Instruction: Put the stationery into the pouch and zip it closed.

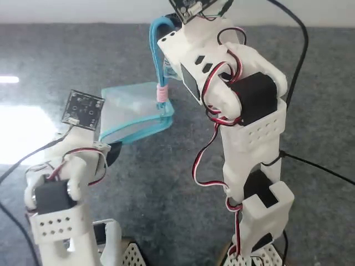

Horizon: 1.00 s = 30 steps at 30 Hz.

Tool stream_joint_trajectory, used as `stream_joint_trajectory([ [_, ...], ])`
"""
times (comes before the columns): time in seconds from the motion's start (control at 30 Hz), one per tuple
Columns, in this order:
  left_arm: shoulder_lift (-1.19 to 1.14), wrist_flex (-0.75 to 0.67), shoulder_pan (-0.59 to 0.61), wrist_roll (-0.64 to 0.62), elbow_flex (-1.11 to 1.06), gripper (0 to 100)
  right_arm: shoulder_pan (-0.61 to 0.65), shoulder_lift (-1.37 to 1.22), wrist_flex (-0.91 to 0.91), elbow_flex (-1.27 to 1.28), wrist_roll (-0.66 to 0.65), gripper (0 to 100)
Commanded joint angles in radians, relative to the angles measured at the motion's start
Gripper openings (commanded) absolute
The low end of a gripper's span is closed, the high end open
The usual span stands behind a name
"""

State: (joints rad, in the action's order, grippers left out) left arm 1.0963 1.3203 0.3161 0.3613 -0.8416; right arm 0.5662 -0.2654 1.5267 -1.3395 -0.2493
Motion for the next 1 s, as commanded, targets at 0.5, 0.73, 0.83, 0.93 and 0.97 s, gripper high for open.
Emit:
stream_joint_trajectory([
  [0.5, -0.002, -0.055, 0.089, 0.021, 0.071, 32, -0.028, 0.077, 0.048, -0.043, -0.009, 0.6],
  [0.73, 0.008, 0.068, 0.054, 0.020, 0.125, 32, -0.030, 0.073, 0.038, -0.037, -0.012, 0.6],
  [0.83, 0.008, 0.150, 0.000, 0.014, 0.188, 32, -0.031, 0.047, 0.024, -0.037, -0.008, 0.6],
  [0.93, 0.008, 0.115, -0.009, -0.018, 0.191, 32, -0.030, 0.044, 0.030, -0.043, -0.006, 0.6],
  [0.97, 0.005, 0.103, -0.009, -0.026, 0.189, 32, -0.030, 0.045, 0.030, -0.043, -0.006, 0.6],
])
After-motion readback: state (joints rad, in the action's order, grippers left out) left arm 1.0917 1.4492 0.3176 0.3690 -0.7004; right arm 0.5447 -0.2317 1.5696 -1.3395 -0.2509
